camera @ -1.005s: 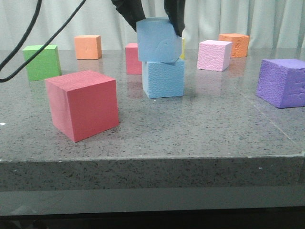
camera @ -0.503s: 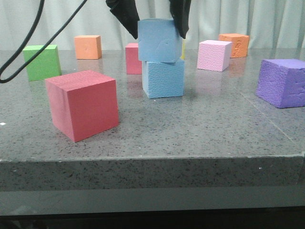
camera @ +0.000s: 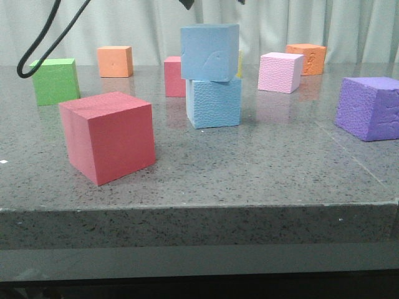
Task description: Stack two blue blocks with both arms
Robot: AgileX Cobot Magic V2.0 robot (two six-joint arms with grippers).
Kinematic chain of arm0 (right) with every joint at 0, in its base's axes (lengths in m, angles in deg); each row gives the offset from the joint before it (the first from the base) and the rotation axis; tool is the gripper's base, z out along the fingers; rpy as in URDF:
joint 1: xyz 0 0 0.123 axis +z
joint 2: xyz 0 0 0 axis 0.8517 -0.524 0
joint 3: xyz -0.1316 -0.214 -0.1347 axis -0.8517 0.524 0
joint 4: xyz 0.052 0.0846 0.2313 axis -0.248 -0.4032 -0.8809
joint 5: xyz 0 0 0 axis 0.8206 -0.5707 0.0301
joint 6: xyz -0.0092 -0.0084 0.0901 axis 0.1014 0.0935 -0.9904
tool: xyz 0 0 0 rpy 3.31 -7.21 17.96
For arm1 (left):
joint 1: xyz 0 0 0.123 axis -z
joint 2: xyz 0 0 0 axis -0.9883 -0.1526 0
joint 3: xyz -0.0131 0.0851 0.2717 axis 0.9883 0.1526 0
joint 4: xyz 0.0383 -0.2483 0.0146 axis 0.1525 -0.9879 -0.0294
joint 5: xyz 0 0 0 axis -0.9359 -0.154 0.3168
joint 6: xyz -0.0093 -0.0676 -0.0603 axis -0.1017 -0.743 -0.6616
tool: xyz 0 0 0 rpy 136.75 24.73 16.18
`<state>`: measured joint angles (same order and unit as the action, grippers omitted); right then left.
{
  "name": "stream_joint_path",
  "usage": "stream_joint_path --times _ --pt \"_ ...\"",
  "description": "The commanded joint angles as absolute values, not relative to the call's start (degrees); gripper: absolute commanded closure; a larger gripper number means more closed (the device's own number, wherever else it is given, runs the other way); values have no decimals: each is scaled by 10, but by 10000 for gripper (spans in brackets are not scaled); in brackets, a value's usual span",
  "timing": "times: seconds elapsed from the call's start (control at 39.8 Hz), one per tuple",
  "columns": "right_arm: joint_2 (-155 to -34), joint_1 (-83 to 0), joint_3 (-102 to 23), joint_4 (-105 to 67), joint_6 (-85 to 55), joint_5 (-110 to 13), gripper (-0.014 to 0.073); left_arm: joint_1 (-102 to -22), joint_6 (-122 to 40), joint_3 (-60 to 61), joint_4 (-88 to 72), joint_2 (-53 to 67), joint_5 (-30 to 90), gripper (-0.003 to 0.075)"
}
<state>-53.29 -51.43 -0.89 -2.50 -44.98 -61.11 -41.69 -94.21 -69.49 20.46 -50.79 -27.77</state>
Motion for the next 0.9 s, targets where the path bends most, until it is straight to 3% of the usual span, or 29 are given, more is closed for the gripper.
stream_joint_path --times 0.0,0.2,0.88 --pt "-537 -515 -24 -19 -444 -566 660 -414 -941 -719 207 -471 -257 483" --pt "-537 -515 -24 -19 -444 -566 660 -414 -941 -719 207 -471 -259 741" --pt "-537 -515 -24 -19 -444 -568 660 -415 -907 -708 268 -410 -305 741"
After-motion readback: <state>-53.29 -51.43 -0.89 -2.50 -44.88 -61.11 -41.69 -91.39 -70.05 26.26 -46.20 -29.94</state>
